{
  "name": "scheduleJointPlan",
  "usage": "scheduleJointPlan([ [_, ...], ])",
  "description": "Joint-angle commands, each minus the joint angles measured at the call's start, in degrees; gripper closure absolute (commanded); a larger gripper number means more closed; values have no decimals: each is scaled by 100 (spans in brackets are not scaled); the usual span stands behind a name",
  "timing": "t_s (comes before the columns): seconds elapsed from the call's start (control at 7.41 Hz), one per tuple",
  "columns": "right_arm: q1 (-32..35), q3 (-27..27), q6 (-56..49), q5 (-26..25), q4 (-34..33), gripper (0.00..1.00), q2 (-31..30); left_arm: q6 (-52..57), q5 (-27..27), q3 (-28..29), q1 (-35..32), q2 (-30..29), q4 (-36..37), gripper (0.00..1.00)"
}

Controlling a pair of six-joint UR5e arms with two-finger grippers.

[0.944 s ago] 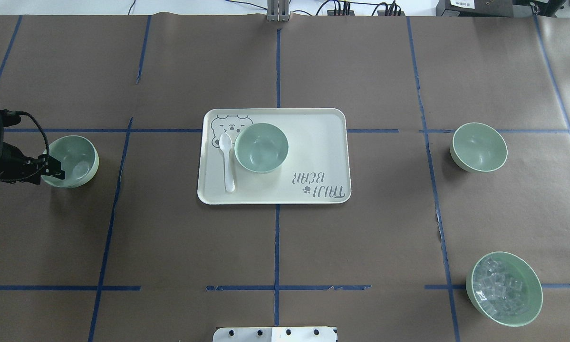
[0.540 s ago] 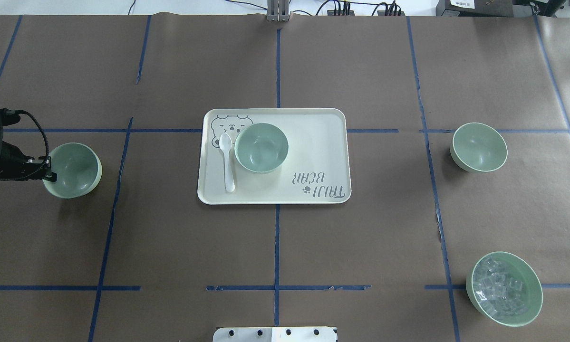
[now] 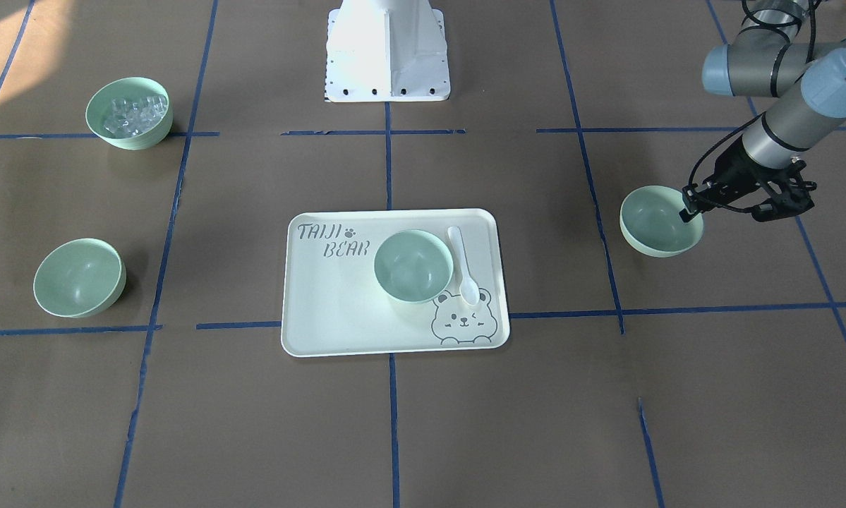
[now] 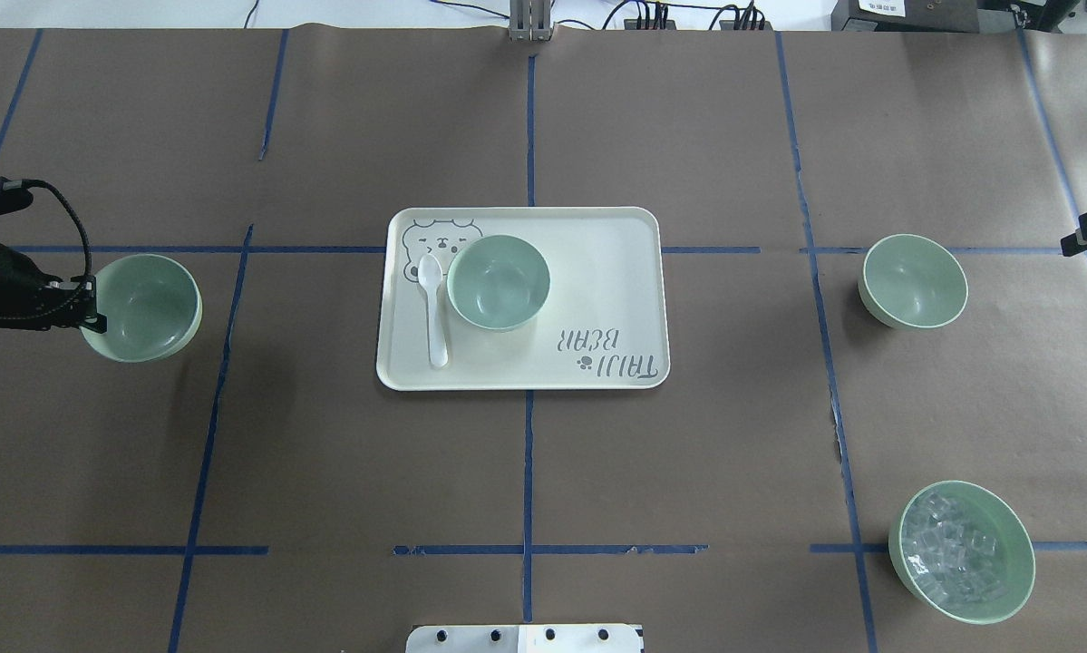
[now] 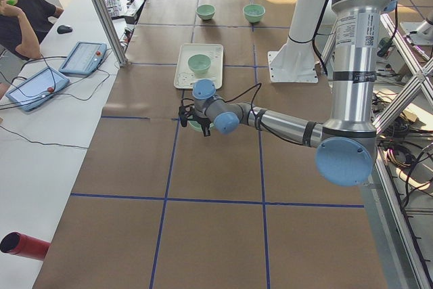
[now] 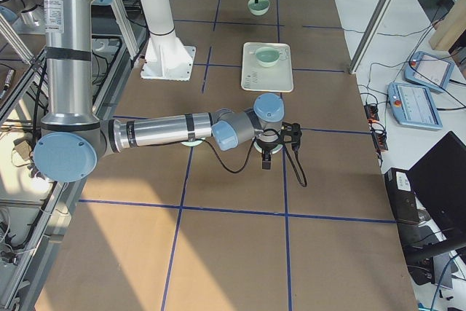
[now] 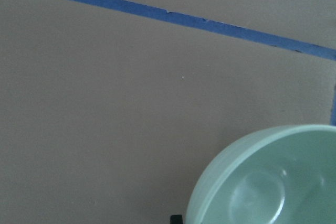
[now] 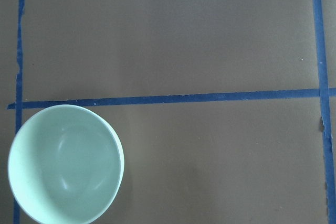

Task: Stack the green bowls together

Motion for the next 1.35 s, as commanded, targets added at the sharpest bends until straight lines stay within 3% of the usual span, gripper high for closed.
scheduleJointPlan([
  [0.0, -462, -23, 388, -393, 383, 0, -85, -6, -36, -586, -267, -762, 1562, 100],
  [0.27, -902, -390, 1143, -543, 1259, 0, -50, -32, -36, -789, -321, -1494, 2682, 100],
  [0.54, -1255, -847, 1585, -763, 1799, 0, 168, -433, -28, -772, -286, -1707, 2730, 100],
  [0.94, -1432, -1278, 1815, -772, 1809, 0, 546, -1007, -28, -772, -268, -1953, 2730, 100],
  [1.08, -1458, -1376, 1824, -772, 1809, 8, 600, -1121, -28, -755, -251, -2049, 2730, 100],
  [1.21, -1467, -1377, 1885, -755, 1809, 34, 609, -1340, -28, -737, -216, -2146, 2722, 100],
])
